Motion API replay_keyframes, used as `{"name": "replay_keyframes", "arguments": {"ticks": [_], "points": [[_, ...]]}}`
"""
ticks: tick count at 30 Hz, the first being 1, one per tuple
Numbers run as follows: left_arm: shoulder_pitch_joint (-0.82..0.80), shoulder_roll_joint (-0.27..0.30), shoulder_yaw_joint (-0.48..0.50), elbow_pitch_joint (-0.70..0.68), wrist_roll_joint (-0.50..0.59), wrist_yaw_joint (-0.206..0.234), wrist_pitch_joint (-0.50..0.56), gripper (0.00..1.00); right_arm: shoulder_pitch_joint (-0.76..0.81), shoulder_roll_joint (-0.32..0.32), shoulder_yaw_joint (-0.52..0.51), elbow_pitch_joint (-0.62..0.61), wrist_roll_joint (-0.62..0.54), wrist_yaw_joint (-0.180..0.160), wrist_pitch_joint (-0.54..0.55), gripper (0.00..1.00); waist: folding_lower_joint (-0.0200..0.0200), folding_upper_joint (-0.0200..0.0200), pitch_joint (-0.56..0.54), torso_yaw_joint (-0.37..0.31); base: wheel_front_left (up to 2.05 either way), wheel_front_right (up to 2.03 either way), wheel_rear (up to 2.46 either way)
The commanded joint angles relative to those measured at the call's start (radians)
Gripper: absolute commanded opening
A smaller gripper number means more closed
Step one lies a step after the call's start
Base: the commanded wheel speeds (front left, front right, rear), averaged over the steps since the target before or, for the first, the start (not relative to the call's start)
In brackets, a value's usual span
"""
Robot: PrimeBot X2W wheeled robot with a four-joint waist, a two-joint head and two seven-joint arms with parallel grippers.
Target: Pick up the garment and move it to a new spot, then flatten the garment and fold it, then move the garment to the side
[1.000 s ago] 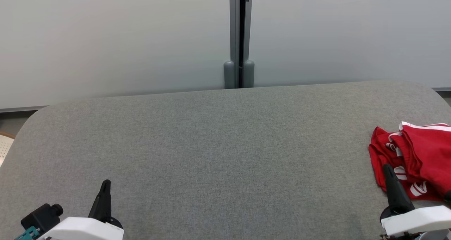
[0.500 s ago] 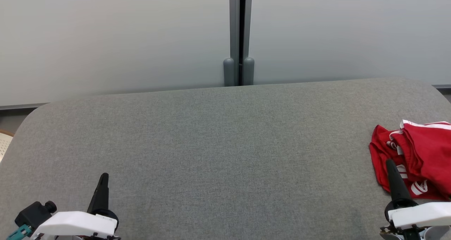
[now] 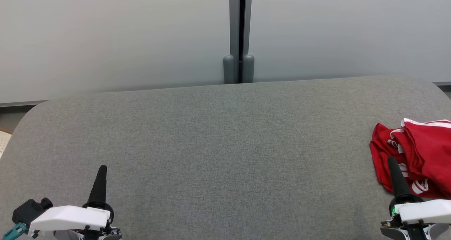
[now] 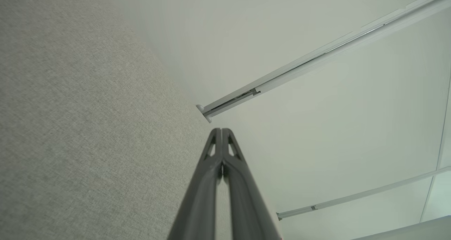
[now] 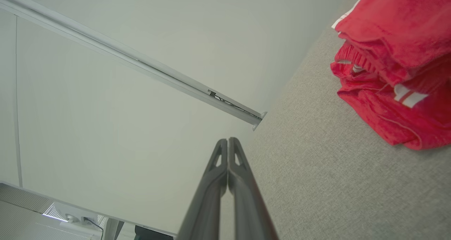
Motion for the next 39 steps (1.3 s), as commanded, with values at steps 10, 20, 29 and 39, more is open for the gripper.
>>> {"name": "replay_keyframes", "arguments": {"ticks": [10,20,29,39], "points": [[-0.039,-0.011,0.034,0.001,-0.091,-0.024,0.023,0.00,-0.035,0.004,-0.013,0.011,0.109,0.000,0.011,0.00,0.0000,0.0000,0.008,0.000,0.00,0.00,0.00],[-0.054,-0.023,0.056,0.007,-0.165,-0.042,0.043,0.00,-0.051,0.009,-0.022,0.025,0.196,0.000,0.015,0.00,0.0000,0.0000,0.016,-0.001,0.00,0.00,0.00],[-0.063,-0.035,0.075,0.012,-0.227,-0.057,0.058,0.00,-0.062,0.013,-0.029,0.039,0.268,0.000,0.021,0.00,0.0000,0.0000,0.023,-0.001,0.00,0.00,0.00],[-0.074,-0.047,0.092,0.018,-0.284,-0.068,0.072,0.00,-0.071,0.017,-0.035,0.052,0.336,0.000,0.024,0.00,0.0000,0.0000,0.030,-0.001,0.00,0.00,0.00]]}}
